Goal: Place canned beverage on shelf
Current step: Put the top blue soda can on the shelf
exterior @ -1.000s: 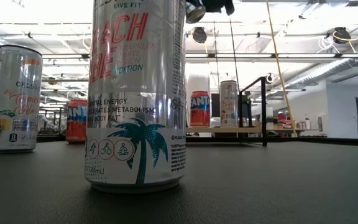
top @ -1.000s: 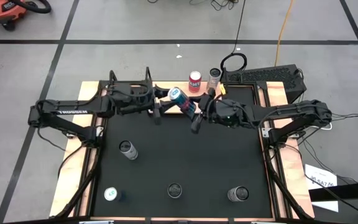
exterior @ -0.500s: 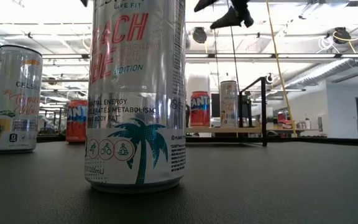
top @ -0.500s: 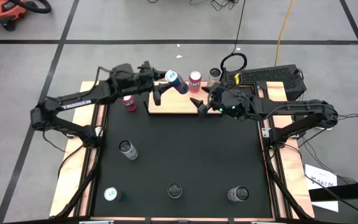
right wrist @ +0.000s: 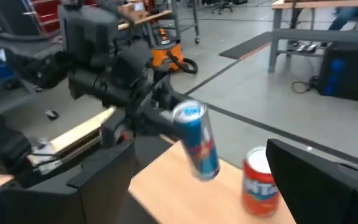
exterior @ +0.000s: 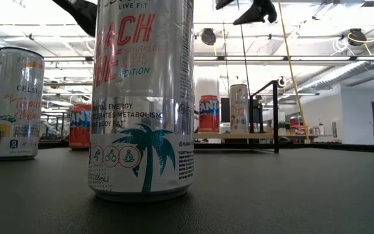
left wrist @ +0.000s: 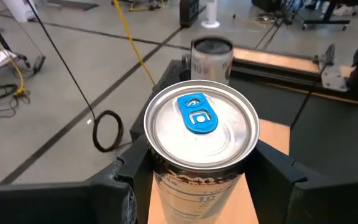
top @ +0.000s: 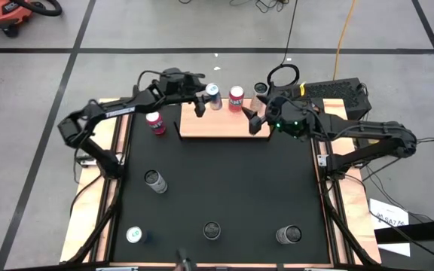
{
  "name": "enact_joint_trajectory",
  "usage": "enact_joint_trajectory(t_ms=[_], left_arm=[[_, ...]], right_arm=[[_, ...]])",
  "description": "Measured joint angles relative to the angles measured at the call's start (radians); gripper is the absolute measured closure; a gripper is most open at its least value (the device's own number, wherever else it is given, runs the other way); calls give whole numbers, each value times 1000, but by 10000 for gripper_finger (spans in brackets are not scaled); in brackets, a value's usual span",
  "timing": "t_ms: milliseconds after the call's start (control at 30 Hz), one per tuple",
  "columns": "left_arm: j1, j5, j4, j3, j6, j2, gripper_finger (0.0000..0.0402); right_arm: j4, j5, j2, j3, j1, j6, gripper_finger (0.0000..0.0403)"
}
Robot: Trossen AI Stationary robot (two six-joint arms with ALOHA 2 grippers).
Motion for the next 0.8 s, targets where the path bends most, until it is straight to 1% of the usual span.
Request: enact_joint_trajectory(t_ms=[67, 200, 367, 567, 800], left_arm=[[2, 2, 44, 0, 1, 39, 214], [2, 2, 111, 0, 9, 86, 214], [8, -8, 127, 1, 70, 119, 214], [25, -13, 123, 1, 71, 153, 214], [39, -12, 137, 1, 71, 188, 214]], right_arm=[[-18, -6, -1, 0, -15, -7, 54], [-40, -75, -4, 0, -52, -16, 54], [-59, -150, -9, 0, -101, -29, 55], [-88, -212, -14, 0, -156, -30, 55], [-88, -241, -14, 0, -184, -30, 55]])
